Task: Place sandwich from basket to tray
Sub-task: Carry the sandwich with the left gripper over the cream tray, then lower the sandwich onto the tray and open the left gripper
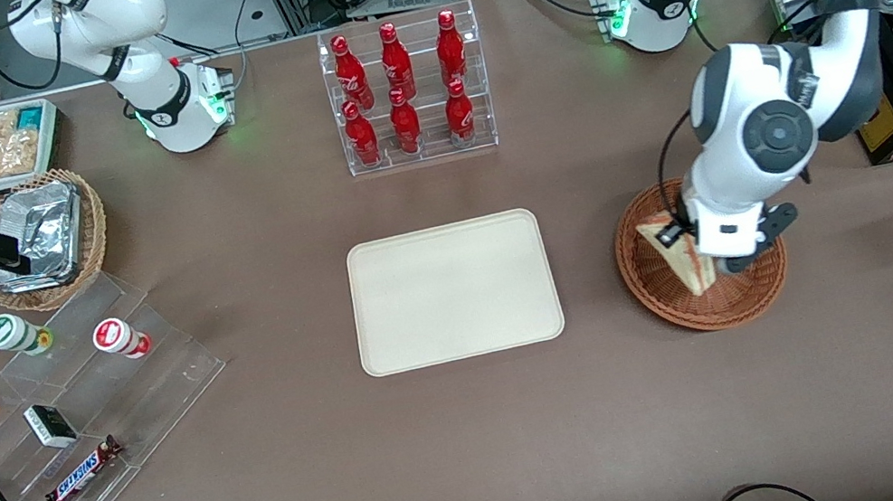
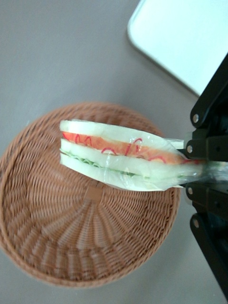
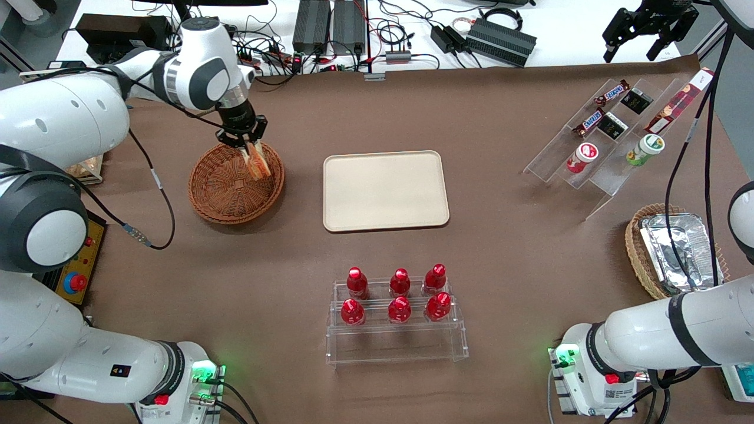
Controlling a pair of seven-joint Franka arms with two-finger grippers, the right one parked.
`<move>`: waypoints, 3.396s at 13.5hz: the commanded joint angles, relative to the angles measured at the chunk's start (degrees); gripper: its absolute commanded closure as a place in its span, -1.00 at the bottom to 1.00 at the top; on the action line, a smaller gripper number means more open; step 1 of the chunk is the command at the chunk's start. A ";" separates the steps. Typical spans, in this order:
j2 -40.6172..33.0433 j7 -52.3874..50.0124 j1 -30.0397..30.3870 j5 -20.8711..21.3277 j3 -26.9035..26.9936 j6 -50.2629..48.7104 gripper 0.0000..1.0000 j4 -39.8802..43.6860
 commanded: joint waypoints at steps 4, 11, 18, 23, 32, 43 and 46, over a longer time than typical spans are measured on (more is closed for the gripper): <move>7.24 2.14 -2.69 1.10 -7.77 -1.13 1.00 8.61; 19.97 -4.18 -13.50 4.61 -7.68 -1.13 1.00 21.09; 27.72 -15.24 -19.84 9.01 -7.68 -0.43 1.00 27.34; 30.27 -18.77 -21.51 8.92 -7.68 2.28 1.00 30.24; 32.12 -19.92 -23.53 9.10 -7.42 5.28 -0.39 30.51; 26.86 -20.19 -22.66 9.28 -7.77 4.76 -1.00 34.82; 24.48 -20.36 -21.43 9.27 -7.59 3.45 -1.00 35.87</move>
